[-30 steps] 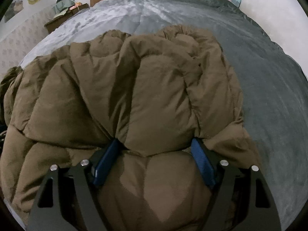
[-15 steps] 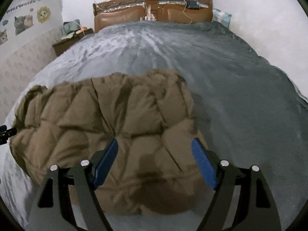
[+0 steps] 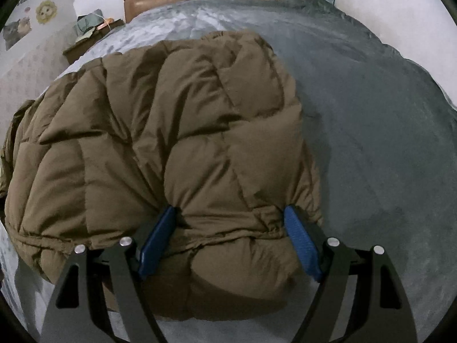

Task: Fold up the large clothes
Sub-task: 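Push the folded jacket edge inward with the right gripper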

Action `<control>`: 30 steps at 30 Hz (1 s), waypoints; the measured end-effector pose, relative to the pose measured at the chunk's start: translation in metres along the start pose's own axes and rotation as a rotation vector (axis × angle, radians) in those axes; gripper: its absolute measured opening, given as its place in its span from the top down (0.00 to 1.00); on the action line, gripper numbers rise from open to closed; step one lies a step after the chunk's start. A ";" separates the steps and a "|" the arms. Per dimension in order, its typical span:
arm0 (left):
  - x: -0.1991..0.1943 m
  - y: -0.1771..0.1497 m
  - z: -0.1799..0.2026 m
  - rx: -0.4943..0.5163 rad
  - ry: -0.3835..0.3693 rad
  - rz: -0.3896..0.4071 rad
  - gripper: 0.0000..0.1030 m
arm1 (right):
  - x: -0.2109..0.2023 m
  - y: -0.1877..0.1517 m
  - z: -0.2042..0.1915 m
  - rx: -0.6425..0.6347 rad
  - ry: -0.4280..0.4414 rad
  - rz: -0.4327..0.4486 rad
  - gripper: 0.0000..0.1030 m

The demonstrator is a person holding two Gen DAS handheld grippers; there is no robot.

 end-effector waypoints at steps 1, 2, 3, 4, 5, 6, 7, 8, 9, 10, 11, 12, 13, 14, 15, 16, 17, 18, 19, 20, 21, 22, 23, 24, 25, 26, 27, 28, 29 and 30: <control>0.000 -0.003 0.000 -0.007 -0.001 -0.001 0.07 | 0.001 -0.001 -0.001 -0.007 -0.005 0.000 0.23; 0.001 -0.006 0.002 -0.009 0.004 -0.001 0.05 | 0.003 -0.002 -0.003 -0.016 -0.011 0.000 0.23; 0.001 -0.007 -0.002 -0.009 0.008 0.001 0.04 | 0.006 -0.003 -0.004 -0.022 -0.014 -0.003 0.23; 0.003 -0.009 -0.002 -0.008 0.013 0.003 0.03 | 0.008 -0.004 -0.004 -0.022 -0.012 -0.007 0.23; 0.002 -0.011 -0.002 -0.007 0.017 0.005 0.03 | 0.008 -0.005 -0.004 -0.020 -0.010 -0.011 0.23; 0.002 -0.011 -0.002 -0.003 0.024 0.007 0.03 | 0.008 -0.004 -0.004 -0.020 -0.008 -0.016 0.23; 0.001 -0.011 -0.001 0.002 0.031 0.008 0.03 | 0.008 -0.004 -0.004 -0.022 -0.009 -0.019 0.23; 0.002 -0.008 -0.001 0.007 0.037 0.009 0.03 | 0.008 -0.003 -0.005 -0.026 -0.013 -0.025 0.23; 0.001 -0.007 0.001 0.015 0.050 0.011 0.03 | 0.007 -0.004 -0.004 -0.028 -0.016 -0.028 0.23; 0.002 0.000 0.004 0.020 0.058 0.013 0.03 | 0.005 -0.002 -0.005 -0.033 -0.019 -0.030 0.23; 0.000 0.003 0.008 0.027 0.067 0.018 0.04 | 0.003 -0.001 -0.004 -0.036 -0.019 -0.031 0.23; -0.005 0.005 0.010 0.038 0.079 0.026 0.04 | 0.000 0.002 -0.004 -0.039 -0.019 -0.031 0.23; -0.009 0.006 0.010 0.043 0.085 0.030 0.04 | -0.003 0.005 -0.004 -0.040 -0.019 -0.029 0.23; -0.013 0.006 0.011 0.047 0.089 0.034 0.04 | -0.007 0.008 -0.004 -0.044 -0.018 -0.023 0.23; -0.015 0.010 0.009 0.047 0.090 0.036 0.04 | -0.013 0.011 -0.003 -0.047 -0.009 -0.012 0.22; -0.016 0.013 0.011 0.047 0.090 0.036 0.04 | -0.017 0.012 -0.003 -0.046 0.001 -0.003 0.21; -0.017 0.014 0.010 0.045 0.089 0.035 0.03 | -0.023 0.014 -0.002 -0.043 0.015 0.013 0.20; -0.019 0.014 0.008 0.045 0.085 0.033 0.03 | -0.028 0.016 0.000 -0.040 0.022 0.022 0.19; -0.018 0.016 0.007 0.046 0.083 0.030 0.03 | -0.034 0.019 0.004 -0.032 0.025 0.033 0.13; -0.015 0.019 0.004 0.045 0.083 0.027 0.03 | -0.037 0.021 0.007 -0.025 0.028 0.040 0.09; -0.025 0.009 -0.008 0.043 0.084 0.025 0.03 | -0.040 0.023 0.012 -0.015 0.036 0.047 0.07; -0.026 0.011 -0.009 0.043 0.082 0.024 0.03 | -0.043 0.026 0.018 0.001 0.047 0.050 0.06; -0.028 0.010 -0.010 0.043 0.083 0.022 0.03 | -0.044 0.028 0.023 0.011 0.050 0.049 0.06; -0.029 0.011 -0.010 0.045 0.087 0.024 0.03 | -0.044 0.029 0.028 0.023 0.048 0.050 0.06; -0.031 0.011 -0.010 0.050 0.092 0.026 0.03 | -0.044 0.030 0.035 0.037 0.042 0.052 0.06; -0.034 0.011 -0.009 0.055 0.097 0.027 0.03 | -0.042 0.029 0.039 0.046 0.038 0.050 0.06; -0.035 0.009 -0.008 0.062 0.105 0.028 0.03 | -0.040 0.029 0.045 0.058 0.038 0.045 0.06; -0.032 0.015 -0.005 0.067 0.110 0.028 0.03 | -0.037 0.029 0.048 0.066 0.041 0.040 0.06; -0.031 0.018 -0.002 0.071 0.115 0.029 0.03 | -0.033 0.027 0.053 0.077 0.049 0.032 0.06; -0.031 0.019 -0.001 0.077 0.120 0.030 0.03 | -0.029 0.026 0.056 0.088 0.058 0.025 0.06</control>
Point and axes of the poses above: each gripper's, at about its wrist camera, not at the fingertips, and x roughly the way its jaws point, z to its right, y to its top, the point moved 5 cm from there along x, roughly the way its jaws point
